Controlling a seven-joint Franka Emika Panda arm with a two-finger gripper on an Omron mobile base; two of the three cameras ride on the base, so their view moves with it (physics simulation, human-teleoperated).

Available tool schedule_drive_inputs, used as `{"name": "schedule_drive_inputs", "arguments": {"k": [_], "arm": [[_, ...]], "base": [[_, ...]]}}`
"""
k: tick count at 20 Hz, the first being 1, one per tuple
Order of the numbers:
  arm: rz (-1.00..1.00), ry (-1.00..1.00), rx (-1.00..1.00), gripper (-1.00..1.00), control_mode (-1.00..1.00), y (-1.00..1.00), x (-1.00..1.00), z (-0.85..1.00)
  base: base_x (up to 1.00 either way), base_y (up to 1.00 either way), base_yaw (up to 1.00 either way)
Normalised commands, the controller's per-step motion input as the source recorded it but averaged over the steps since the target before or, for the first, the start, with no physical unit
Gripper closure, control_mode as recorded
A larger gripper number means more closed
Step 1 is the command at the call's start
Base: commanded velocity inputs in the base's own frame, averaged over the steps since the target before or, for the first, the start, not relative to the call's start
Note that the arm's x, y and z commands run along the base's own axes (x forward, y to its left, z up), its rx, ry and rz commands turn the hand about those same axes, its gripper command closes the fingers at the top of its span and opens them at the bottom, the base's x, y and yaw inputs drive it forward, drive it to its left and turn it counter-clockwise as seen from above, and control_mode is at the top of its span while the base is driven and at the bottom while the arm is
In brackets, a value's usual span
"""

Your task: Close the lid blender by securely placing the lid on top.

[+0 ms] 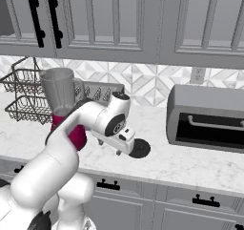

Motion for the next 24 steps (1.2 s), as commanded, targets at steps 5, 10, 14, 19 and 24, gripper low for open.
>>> {"name": "schedule_drive_inputs", "arguments": {"k": [5, 10, 14, 19, 24], "arm": [[0.0, -0.11, -0.05, -1.0, -1.0, -0.34, 0.09, 0.0], [0.0, -0.03, -0.02, -1.0, -1.0, -0.34, 0.34, 0.0], [0.0, 0.0, 0.0, -1.0, -1.0, -0.36, 0.33, -0.01], [0.0, 0.0, 0.0, -1.0, -1.0, -0.11, 0.42, -0.16], [0.0, 0.0, -0.08, -1.0, -1.0, 0.0, 0.24, -0.37]], "base": [[0.0, 0.0, 0.0], [0.0, 0.0, 0.0], [0.0, 0.0, 0.0], [0.0, 0.0, 0.0], [0.0, 0.0, 0.0]]}}
